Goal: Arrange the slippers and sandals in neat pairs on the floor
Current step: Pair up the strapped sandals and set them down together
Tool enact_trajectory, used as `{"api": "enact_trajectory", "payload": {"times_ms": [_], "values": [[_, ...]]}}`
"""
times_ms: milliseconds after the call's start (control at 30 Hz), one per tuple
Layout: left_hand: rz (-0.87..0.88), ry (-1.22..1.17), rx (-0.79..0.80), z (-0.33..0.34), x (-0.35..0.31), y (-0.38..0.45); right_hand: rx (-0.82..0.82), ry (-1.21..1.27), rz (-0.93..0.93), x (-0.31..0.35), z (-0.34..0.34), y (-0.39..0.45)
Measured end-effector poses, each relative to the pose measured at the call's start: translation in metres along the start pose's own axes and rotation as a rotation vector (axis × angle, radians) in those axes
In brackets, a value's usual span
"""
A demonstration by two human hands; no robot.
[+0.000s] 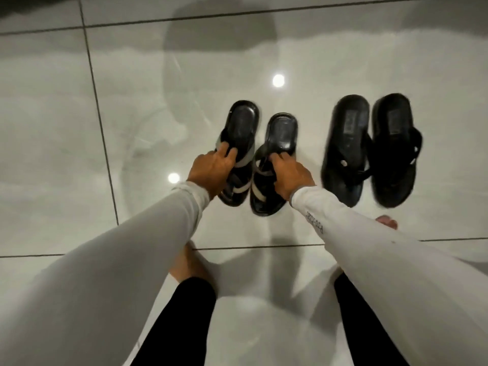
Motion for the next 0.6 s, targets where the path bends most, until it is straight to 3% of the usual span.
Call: {"api": "enact_trajectory", "payload": {"times_ms": [100, 233, 600], "values": [[0.008, -0.099, 0.008, 0.011, 0.016, 0.001, -0.108, -0.013, 0.104, 0.011, 0.006, 0.014], [0.042, -0.163, -0.049, 0.022, 0.044, -0.033, -0.053, 0.117, 0.13, 0.04, 0.024, 0.014], [-0.056, -0.2, 0.055, 0.059, 0.152, -0.099, 0.03, 0.062, -0.075, 0.188, 0.068, 0.035]]}}
Point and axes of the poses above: each hand's wrist, its own y-axis towards the middle knuckle, its own z-axis out of the palm, x = y × z, the point moved 7 cm from there along y, towards the middle knuckle, and after that the axes turned 6 degrees about y, right-handed, at the moved point
